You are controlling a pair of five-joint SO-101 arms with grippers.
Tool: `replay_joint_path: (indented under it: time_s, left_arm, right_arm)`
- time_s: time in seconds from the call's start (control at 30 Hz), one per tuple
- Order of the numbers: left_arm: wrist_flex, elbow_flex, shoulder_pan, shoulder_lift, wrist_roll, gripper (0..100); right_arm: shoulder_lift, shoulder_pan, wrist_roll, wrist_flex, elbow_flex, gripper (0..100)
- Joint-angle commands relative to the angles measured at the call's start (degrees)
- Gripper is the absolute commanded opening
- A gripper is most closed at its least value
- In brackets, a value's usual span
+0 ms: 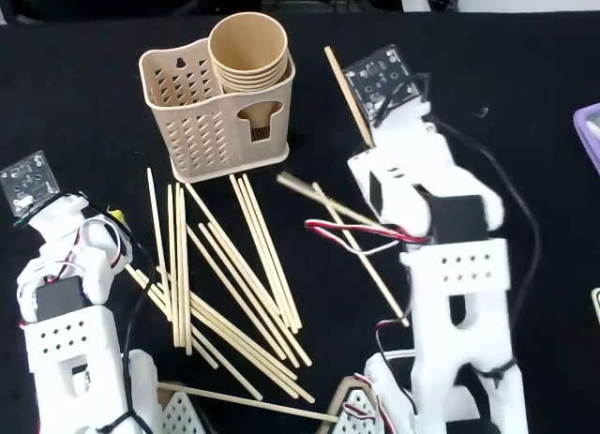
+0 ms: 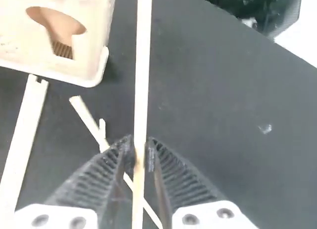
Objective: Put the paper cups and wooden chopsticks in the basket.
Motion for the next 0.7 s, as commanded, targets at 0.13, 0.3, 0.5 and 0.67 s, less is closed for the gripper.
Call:
replay_joint_path:
  time_s: [0.13, 0.3, 0.5, 0.67]
  left_arm:
    - [0.3, -0.3, -0.6, -0.9, -0.4, 16]
    - [0.3, -0.4, -0.6, -0.9, -0.4, 16]
    - [0.3, -0.4, -0.6, -0.9, -0.4, 16]
    - [0.3, -0.4, -0.7, -0.9, -0.4, 16]
  right_arm:
    - [0.4, -0.8, 1.3, -4.7, 7.9, 1.1]
    - [0.5, -0.9, 6.9, -12.0, 23.2, 1.3]
    - [3.3, -0.8, 15.1, -26.1, 30.9, 1.4]
    - [16.0, -0.5, 19.6, -26.2, 23.1, 1.6]
